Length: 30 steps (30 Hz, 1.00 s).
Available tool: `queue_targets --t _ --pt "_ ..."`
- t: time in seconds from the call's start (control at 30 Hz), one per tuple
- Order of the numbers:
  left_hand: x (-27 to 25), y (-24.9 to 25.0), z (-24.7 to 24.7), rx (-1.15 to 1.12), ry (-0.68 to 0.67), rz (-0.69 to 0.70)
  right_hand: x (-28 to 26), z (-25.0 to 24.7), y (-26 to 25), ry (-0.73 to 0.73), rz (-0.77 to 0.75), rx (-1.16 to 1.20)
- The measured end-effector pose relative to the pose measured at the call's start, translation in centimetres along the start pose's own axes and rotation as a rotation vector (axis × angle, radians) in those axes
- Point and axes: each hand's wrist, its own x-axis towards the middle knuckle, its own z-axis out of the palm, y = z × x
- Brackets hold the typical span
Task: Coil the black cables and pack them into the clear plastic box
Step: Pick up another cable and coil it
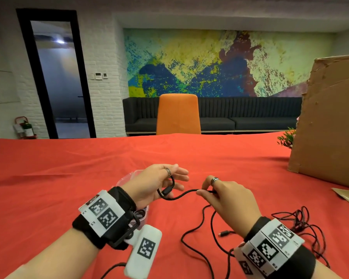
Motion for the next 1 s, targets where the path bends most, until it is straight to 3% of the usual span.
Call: queue_targets --t 0.2,0.33,0.47,0.53,0.7,0.87,1.0 --pt "-0.1 -0.7 0.3 0.158 -0.12 -0.066 1.0 -0.3 -1.3 0.008 -0.008 -0.114" --pt "-0.4 -1.0 0.7 0.077 -0.166 -0.14 1.2 0.0 -2.3 -0.002 -0.072 -0.035" --pt "-0.3 -1.2 -0.1 -0.059 -0.076 -0.202 1.0 0.6 -0.8 -0.027 -0.043 0.277" --pt "-0.1 -1.3 -0.7 -0.112 0.005 -0.205 0.8 0.6 0.6 -0.057 -0.06 0.294" --pt "0.9 -1.6 -0.8 -0.272 0.155 -0.121 0.1 0.9 -0.2 -0.147 -0.166 0.381" --pt "1.4 -2.1 1.7 -0.438 0.122 0.066 -0.1 2.7 -4.7 -0.18 -0.254 0.209" --pt "1.5 -2.2 1.6 -0.438 0.197 0.134 -0.4 3.3 -5.3 -0.246 -0.299 0.182"
